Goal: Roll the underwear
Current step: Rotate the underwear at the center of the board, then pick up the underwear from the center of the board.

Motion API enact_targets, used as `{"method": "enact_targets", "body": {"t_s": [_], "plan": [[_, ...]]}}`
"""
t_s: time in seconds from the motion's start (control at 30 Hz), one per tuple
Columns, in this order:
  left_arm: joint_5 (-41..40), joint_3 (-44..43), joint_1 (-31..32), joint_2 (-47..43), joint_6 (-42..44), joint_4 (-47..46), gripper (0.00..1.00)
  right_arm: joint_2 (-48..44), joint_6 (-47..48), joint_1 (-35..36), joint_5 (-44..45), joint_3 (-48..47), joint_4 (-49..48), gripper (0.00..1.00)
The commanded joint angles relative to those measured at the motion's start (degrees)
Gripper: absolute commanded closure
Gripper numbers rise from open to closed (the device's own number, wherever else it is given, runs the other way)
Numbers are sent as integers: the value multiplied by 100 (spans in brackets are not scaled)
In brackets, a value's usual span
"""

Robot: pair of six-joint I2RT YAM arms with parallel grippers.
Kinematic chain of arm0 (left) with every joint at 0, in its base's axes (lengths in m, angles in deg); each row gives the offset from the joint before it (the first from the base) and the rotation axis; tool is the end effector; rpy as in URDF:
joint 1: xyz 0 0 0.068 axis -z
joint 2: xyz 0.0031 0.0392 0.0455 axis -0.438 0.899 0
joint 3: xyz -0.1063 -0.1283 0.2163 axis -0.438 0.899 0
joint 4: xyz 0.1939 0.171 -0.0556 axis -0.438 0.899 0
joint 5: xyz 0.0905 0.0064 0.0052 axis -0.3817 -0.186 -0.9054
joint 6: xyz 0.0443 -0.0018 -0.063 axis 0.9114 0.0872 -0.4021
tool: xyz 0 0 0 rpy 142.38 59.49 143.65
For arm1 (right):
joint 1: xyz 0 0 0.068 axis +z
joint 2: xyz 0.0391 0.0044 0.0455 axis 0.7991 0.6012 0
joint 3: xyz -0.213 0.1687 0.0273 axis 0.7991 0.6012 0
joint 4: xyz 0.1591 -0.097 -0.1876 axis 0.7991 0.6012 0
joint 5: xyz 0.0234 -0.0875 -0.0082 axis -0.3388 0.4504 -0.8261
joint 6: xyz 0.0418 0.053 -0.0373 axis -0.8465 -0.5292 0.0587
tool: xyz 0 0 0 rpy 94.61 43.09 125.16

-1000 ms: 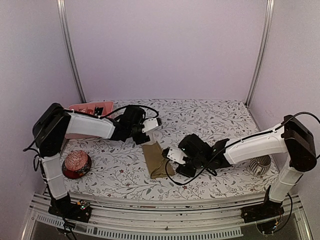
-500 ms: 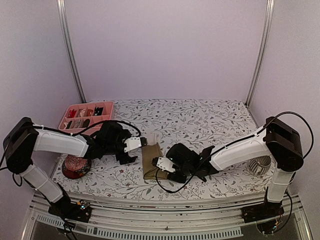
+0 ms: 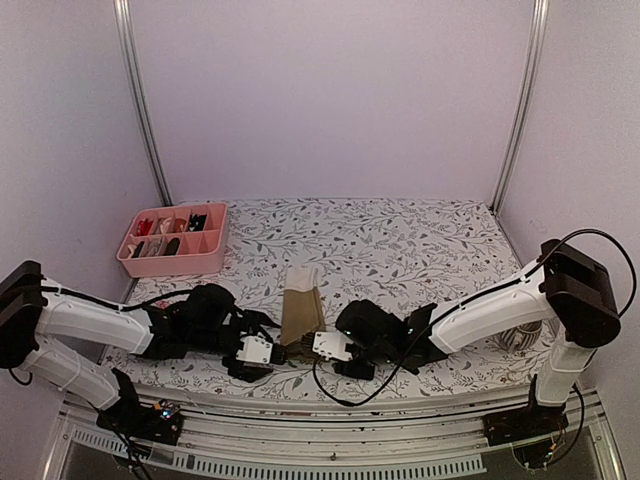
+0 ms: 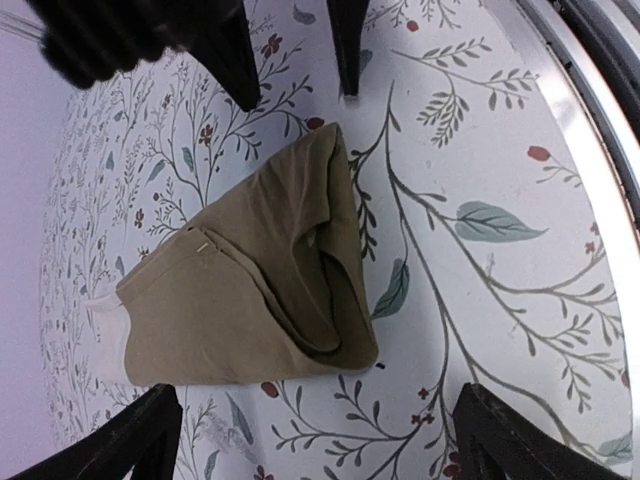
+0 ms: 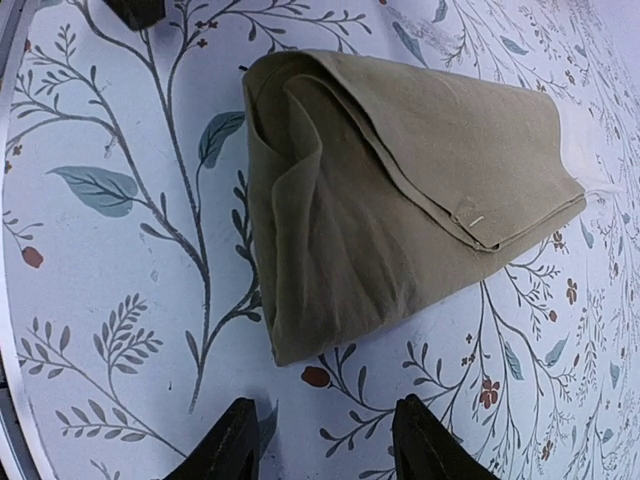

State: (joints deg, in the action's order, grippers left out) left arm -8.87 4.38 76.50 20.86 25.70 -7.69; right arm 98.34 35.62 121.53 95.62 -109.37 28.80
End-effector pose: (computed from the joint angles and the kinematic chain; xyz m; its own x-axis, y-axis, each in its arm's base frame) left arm 0.1559 -0.2068 0.1192 0.4272 0.7357 -0.5255 0.8423 -0.1126 0.5271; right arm 0.1501 0.3450 0.1096 0.0714 -0.8607 -0.5041 -0.9102 0.1504 -0.3858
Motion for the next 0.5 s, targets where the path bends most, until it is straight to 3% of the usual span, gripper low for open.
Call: {"method": "enact_targets", "body": {"t_s": [0.0,0.13,0.47], "plan": [[-597,-168,432,332,-252,-667,5,-609,59,-13,-88,305,-455,54],[-1015,-397,715,753,-529,-825,8,-1172,68,-9,338,740,-890,56],[-1742,-569,1172,1716,-638,-1273,20,-2306,136,-22,1203,1485,-1682,52]]}}
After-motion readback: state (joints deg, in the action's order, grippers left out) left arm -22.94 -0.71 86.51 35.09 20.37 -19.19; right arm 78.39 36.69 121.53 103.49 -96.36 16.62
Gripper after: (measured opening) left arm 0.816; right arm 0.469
